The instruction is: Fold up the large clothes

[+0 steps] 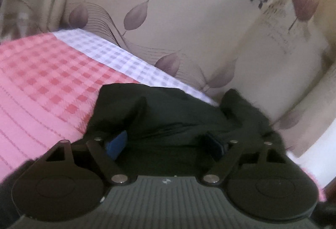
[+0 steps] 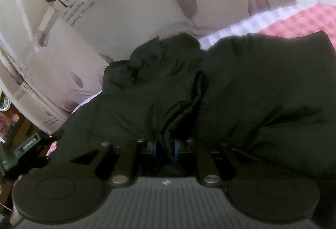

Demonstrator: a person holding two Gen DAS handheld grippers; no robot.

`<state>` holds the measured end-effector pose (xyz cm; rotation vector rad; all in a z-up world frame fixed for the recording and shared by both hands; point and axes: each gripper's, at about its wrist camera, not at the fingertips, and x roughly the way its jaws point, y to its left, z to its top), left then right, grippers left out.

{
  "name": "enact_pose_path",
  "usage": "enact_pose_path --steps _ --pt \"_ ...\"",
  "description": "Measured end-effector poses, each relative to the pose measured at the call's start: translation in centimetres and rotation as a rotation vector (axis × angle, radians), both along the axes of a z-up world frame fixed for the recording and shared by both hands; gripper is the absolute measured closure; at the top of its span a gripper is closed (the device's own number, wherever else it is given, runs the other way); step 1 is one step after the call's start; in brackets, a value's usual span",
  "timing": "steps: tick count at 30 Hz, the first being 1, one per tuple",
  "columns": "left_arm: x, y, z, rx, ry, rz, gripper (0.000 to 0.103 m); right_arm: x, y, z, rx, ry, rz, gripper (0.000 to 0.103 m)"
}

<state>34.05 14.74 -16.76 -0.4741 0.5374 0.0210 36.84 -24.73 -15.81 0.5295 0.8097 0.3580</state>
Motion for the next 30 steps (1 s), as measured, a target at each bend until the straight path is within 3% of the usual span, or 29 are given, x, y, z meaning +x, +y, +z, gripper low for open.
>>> enact_pose_path --steps 3,6,8,10,13,16,18,20,22,27,29,30 --pt "0.3 0.0 -0.3 0.009 0.019 0.022 0.021 -0.9 -1.1 1.6 -0.026 0.006 -0.086 0.085" --pt "0.1 0.1 -0.3 -0.001 0.007 0.026 0.019 -3.1 -0.8 5.5 -0.133 -0.153 -0.164 0.083" --pt "0.0 -0.2 0.1 0.025 0.000 0.027 0.019 -3.9 0.6 7.8 -0.102 -0.261 -0.103 0.083" --pt "-1.3 -0.7 1.2 0.032 -0.043 0.019 0.019 -3.5 4.1 9.4 -0.132 -0.301 0.027 0.083" --pt "-2.9 -2.0 3.9 0.014 -0.118 -0.032 0.019 -1.5 9.3 9.2 -0.202 -0.318 0.159 0.083" --pt "-2.3 -4.6 6.1 0.027 -0.166 -0.141 0.019 1.3 12.4 6.9 -0.257 -0.268 0.204 0.084" --pt "-0.2 -6.9 6.2 0.078 -0.132 -0.197 0.020 2.8 13.7 5.0 -0.294 -0.238 0.215 0.085" --pt "2.5 -8.1 4.8 0.122 -0.061 -0.214 0.035 3.9 14.3 3.3 -0.346 -0.203 0.217 0.088" --pt "4.3 -7.9 2.7 0.160 -0.001 -0.183 0.057 4.3 14.3 2.3 -0.406 -0.198 0.213 0.090" --pt "4.6 -6.0 0.1 0.140 0.006 -0.176 0.059 3.9 12.7 0.5 -0.472 -0.213 0.230 0.093" --pt "4.5 -5.1 -0.2 0.102 0.023 -0.158 0.067 3.6 11.5 0.2 -0.451 -0.212 0.213 0.093" --pt "4.7 -4.5 -0.4 0.081 0.035 -0.150 0.076 3.7 11.0 0.1 -0.428 -0.203 0.204 0.093"
